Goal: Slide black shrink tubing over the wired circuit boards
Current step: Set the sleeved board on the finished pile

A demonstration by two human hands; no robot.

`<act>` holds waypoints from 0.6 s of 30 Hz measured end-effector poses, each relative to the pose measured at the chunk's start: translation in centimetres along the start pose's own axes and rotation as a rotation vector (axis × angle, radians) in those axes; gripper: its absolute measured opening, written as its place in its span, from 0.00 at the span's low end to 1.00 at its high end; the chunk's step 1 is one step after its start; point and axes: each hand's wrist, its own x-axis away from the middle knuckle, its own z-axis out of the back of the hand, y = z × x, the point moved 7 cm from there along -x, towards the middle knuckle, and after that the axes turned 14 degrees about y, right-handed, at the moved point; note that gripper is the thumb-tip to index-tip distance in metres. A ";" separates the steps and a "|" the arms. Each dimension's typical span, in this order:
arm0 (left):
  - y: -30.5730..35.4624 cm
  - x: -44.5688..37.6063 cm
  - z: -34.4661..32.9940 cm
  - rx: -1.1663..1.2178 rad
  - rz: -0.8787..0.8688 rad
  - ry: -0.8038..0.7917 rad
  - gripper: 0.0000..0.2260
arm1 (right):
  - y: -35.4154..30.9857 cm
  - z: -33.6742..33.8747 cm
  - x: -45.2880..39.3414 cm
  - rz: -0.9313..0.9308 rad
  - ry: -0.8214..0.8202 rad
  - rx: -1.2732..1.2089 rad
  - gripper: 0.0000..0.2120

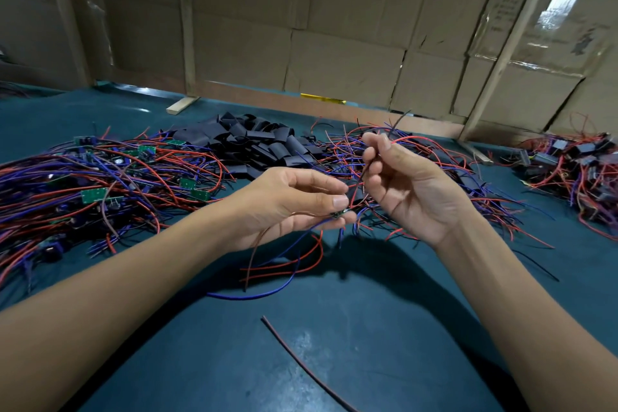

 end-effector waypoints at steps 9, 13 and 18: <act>-0.4 0.0 -0.5 -0.124 -0.071 -0.062 0.11 | -1.2 0.3 0.0 0.221 0.171 0.066 0.13; 0.6 -0.1 -0.1 -0.348 -0.277 -0.048 0.07 | -0.6 -0.4 -0.1 0.113 0.165 -0.154 0.15; 5.9 -0.2 4.7 -0.972 -1.001 0.400 0.05 | -0.3 -0.5 -0.4 0.071 0.137 -0.165 0.15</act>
